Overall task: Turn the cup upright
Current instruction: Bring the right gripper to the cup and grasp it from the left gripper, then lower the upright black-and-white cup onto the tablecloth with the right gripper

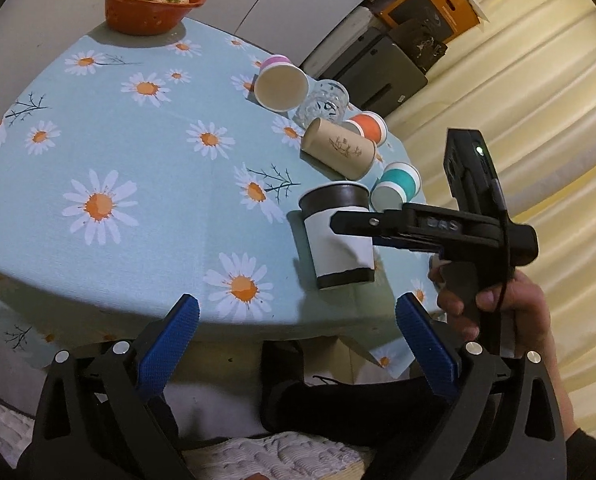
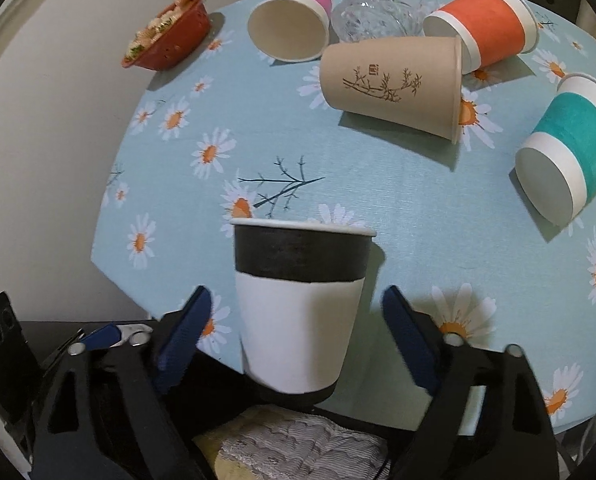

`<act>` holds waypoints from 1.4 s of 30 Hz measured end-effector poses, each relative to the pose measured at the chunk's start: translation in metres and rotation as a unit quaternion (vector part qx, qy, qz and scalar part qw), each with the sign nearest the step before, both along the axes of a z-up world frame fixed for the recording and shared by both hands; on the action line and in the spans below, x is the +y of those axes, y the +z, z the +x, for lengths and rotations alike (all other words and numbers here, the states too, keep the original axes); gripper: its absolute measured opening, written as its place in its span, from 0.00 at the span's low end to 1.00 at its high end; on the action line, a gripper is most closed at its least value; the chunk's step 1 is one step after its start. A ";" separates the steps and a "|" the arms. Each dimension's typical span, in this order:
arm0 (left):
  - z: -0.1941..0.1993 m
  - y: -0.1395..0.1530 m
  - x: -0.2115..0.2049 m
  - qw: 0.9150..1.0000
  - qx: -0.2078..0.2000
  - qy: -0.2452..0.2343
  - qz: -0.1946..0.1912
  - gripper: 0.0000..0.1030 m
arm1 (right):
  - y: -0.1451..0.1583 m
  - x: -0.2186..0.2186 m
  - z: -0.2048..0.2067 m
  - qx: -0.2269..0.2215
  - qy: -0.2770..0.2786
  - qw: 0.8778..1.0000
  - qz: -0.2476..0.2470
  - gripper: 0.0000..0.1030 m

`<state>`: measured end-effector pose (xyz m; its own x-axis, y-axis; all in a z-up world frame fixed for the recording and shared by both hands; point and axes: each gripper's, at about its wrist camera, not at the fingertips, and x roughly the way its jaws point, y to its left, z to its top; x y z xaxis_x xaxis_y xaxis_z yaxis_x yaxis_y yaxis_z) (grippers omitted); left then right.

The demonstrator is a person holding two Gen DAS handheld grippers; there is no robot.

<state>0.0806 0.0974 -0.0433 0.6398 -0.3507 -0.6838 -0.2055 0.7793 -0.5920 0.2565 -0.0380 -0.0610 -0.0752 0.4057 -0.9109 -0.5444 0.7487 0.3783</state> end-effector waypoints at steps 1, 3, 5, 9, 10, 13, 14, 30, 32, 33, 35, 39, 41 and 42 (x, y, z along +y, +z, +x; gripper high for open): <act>0.000 -0.001 0.000 1.000 0.000 0.003 0.002 0.93 | -0.003 0.002 0.001 0.002 0.001 1.000 -0.009 0.74; 0.000 -0.001 0.001 1.000 -0.002 0.005 0.000 0.93 | -0.007 0.005 0.002 0.005 0.002 1.000 -0.017 0.67; 0.000 -0.001 0.002 1.000 -0.005 0.003 -0.004 0.93 | -0.008 0.006 0.001 0.005 0.002 1.000 -0.021 0.64; 0.000 -0.004 0.007 1.000 -0.004 0.008 -0.015 0.93 | -0.007 0.006 -0.001 0.001 0.003 1.000 -0.026 0.63; 0.000 -0.005 0.008 1.000 -0.004 0.010 -0.017 0.93 | -0.007 0.005 -0.001 0.001 0.002 1.000 -0.025 0.63; -0.001 -0.007 0.011 1.000 -0.008 0.014 -0.024 0.93 | -0.004 0.005 -0.005 -0.006 -0.003 1.000 -0.021 0.63; -0.001 -0.008 0.012 0.999 -0.011 0.015 -0.026 0.93 | -0.001 0.003 -0.007 -0.010 -0.005 1.000 -0.018 0.63; -0.003 -0.006 0.018 0.998 -0.043 0.039 -0.028 0.93 | 0.061 -0.043 -0.065 -0.225 -0.045 0.966 0.122 0.64; -0.004 -0.006 0.019 0.998 -0.044 0.043 -0.028 0.93 | 0.065 -0.047 -0.072 -0.254 -0.049 0.956 0.136 0.64; -0.004 -0.006 0.019 0.998 -0.045 0.045 -0.027 0.93 | 0.066 -0.048 -0.077 -0.271 -0.051 0.951 0.141 0.64; -0.003 -0.006 0.019 0.998 -0.045 0.046 -0.024 0.93 | 0.066 -0.049 -0.085 -0.308 -0.051 0.939 0.147 0.64; -0.005 -0.004 0.018 0.997 -0.052 0.046 -0.016 0.93 | 0.060 -0.051 -0.096 -0.354 -0.056 0.920 0.158 0.64; -0.006 -0.004 0.018 0.997 -0.056 0.047 -0.017 0.93 | 0.056 -0.053 -0.099 -0.368 -0.067 0.912 0.168 0.64; -0.007 -0.004 0.019 0.997 -0.058 0.048 -0.019 0.93 | 0.053 -0.054 -0.101 -0.378 -0.071 0.906 0.175 0.64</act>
